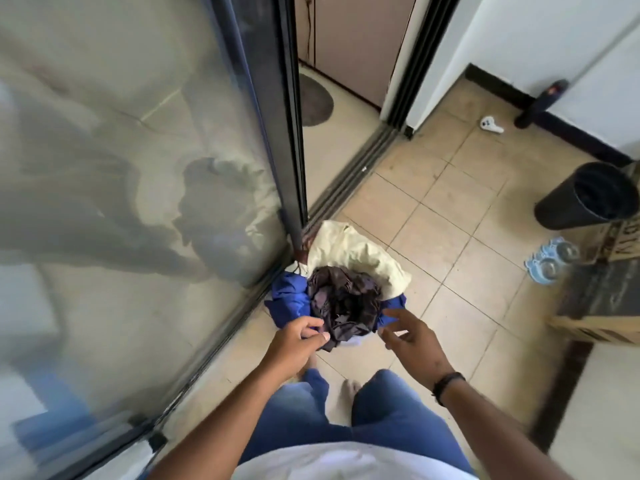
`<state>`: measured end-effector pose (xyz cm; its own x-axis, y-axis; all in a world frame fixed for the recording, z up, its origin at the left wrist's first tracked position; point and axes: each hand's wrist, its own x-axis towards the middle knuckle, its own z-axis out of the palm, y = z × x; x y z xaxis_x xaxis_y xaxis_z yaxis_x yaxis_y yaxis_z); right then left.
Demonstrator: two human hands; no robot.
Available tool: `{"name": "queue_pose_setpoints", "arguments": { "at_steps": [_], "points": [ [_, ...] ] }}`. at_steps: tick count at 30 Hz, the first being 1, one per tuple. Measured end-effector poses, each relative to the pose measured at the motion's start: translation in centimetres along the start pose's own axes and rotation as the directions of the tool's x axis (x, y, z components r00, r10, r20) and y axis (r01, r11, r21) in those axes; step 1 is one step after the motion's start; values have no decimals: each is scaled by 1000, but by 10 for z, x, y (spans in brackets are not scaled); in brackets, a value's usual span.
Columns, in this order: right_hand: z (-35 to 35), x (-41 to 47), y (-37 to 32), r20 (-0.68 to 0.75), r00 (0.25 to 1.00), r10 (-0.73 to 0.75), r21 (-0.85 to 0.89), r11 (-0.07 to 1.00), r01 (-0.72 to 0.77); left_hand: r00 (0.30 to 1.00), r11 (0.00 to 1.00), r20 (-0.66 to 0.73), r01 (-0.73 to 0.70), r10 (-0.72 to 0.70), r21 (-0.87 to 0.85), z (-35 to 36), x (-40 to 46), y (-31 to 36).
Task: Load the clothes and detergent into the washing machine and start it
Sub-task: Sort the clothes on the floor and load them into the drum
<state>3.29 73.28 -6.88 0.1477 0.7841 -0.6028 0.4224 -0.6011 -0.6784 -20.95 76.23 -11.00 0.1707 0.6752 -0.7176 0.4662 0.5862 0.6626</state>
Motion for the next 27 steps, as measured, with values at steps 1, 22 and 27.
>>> {"name": "queue_pose_setpoints", "arguments": {
  "at_steps": [1,22,27],
  "points": [
    [7,13,6,12,999,37,-3,999,-37,999,999,23,35,-36,32,6,17,-8],
    [105,115,185,285,836,469,-142,883,-447,966,606,-100,228,-237,762,131,239,-116],
    [85,146,174,205,887,414,-33,909,-416,952,848,-181,304,-249,435,131,231,-98]
  ]
}}
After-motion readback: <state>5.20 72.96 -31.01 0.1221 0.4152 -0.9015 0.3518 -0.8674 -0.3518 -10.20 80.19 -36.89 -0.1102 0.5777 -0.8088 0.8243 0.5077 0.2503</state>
